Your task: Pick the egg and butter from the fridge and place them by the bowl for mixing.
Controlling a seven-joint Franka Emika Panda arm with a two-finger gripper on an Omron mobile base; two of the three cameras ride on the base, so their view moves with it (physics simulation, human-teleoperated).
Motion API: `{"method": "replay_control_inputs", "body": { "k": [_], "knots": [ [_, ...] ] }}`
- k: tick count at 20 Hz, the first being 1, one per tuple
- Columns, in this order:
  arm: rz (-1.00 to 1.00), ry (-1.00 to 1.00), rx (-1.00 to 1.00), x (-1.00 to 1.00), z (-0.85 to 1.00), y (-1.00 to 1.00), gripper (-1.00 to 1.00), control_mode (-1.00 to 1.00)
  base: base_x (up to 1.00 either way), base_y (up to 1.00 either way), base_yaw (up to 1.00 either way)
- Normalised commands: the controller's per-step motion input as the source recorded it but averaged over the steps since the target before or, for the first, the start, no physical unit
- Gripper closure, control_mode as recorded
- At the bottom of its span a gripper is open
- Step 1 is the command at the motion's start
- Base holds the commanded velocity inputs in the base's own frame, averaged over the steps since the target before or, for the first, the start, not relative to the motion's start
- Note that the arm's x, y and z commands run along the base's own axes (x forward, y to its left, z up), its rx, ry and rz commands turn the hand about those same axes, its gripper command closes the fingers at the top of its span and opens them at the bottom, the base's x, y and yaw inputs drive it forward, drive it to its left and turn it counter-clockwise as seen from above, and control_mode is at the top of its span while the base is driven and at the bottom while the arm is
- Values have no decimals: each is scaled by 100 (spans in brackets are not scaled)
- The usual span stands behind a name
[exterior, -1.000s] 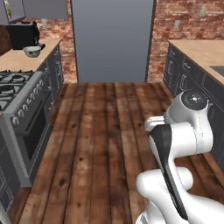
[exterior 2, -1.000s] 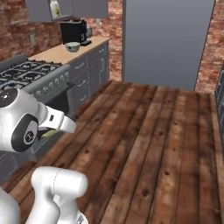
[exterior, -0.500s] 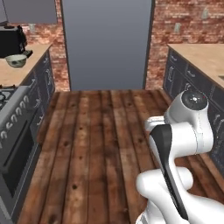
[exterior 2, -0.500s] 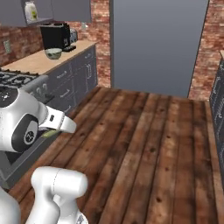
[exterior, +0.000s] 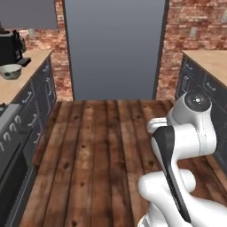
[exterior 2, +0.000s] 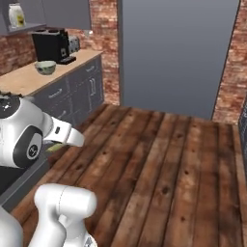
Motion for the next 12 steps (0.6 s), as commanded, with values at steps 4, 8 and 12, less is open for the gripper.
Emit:
{"method": "replay_control_inputs", "body": {
  "k": [4, 8, 12],
  "knots": [
    [0, 0, 0, 0, 0, 0, 100, 100, 100, 0, 34],
    [0, 0, 0, 0, 0, 0, 100, 100, 100, 0, 48],
    [0, 0, 0, 0, 0, 0, 100, 100, 100, 0, 48]
  ]
}}
